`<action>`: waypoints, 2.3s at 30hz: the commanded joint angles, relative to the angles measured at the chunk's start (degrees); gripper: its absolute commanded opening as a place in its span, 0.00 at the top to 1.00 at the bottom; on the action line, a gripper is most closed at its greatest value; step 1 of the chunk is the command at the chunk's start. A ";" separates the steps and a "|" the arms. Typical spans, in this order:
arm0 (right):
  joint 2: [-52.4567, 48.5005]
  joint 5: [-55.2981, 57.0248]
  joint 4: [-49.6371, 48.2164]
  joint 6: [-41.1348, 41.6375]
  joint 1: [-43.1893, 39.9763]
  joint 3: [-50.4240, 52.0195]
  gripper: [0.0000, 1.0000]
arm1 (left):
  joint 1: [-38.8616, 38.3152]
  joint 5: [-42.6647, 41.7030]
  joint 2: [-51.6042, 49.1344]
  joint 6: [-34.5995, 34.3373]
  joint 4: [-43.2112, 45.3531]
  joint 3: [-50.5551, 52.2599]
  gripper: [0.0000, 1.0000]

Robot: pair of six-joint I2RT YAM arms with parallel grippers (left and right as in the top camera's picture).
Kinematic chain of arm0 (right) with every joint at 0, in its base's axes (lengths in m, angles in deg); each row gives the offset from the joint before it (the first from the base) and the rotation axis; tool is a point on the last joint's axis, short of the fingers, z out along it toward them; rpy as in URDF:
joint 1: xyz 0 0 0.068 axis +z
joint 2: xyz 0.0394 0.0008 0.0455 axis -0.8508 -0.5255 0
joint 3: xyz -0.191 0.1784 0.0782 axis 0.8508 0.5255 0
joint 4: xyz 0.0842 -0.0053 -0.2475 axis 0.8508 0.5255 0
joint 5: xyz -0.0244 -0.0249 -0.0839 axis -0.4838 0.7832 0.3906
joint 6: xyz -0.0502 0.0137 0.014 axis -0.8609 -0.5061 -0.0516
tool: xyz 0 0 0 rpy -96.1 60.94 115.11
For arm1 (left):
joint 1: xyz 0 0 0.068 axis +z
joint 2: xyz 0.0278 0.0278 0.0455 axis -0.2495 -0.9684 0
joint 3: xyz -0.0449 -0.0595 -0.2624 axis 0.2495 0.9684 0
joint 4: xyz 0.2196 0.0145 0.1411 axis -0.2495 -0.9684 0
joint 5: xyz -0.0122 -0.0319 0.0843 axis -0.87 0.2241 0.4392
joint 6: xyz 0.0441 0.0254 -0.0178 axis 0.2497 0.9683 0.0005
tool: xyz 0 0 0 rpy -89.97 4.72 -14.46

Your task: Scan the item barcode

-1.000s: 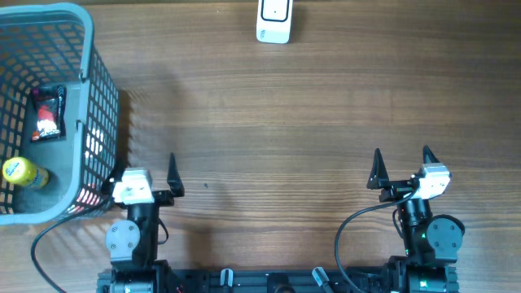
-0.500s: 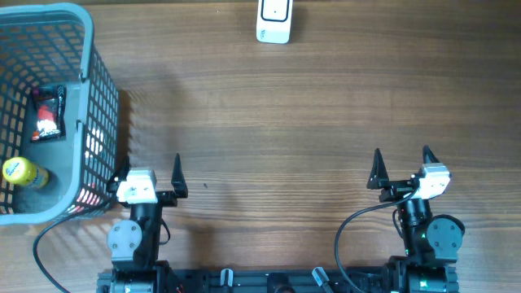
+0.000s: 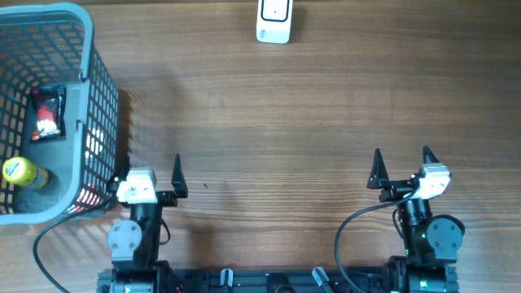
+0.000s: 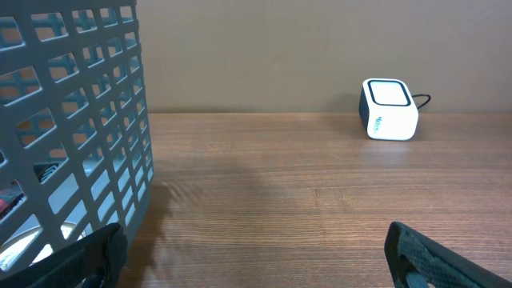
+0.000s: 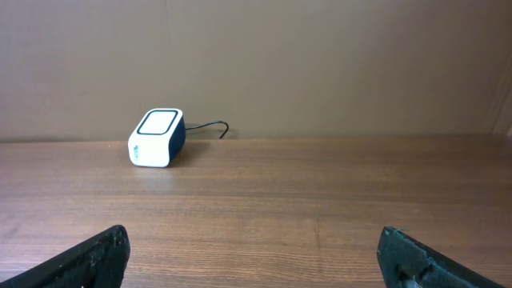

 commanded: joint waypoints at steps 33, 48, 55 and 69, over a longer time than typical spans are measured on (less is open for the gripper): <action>0.42 0.57 -0.20 0.70 -0.31 0.24 0.00 | -0.31 -0.24 0.63 -0.76 -0.02 0.31 0.00; 0.42 0.57 -0.22 0.70 -0.31 0.24 0.00 | -0.31 -0.24 0.61 -0.76 0.02 0.31 0.00; 0.42 0.57 -0.20 0.72 -0.31 0.24 0.00 | -0.26 -5.16 0.61 -1.40 3.52 0.31 0.00; 0.42 0.57 -0.20 0.72 -0.31 0.24 0.00 | -0.26 -10.14 -1.66 -2.91 -0.66 -10.93 0.00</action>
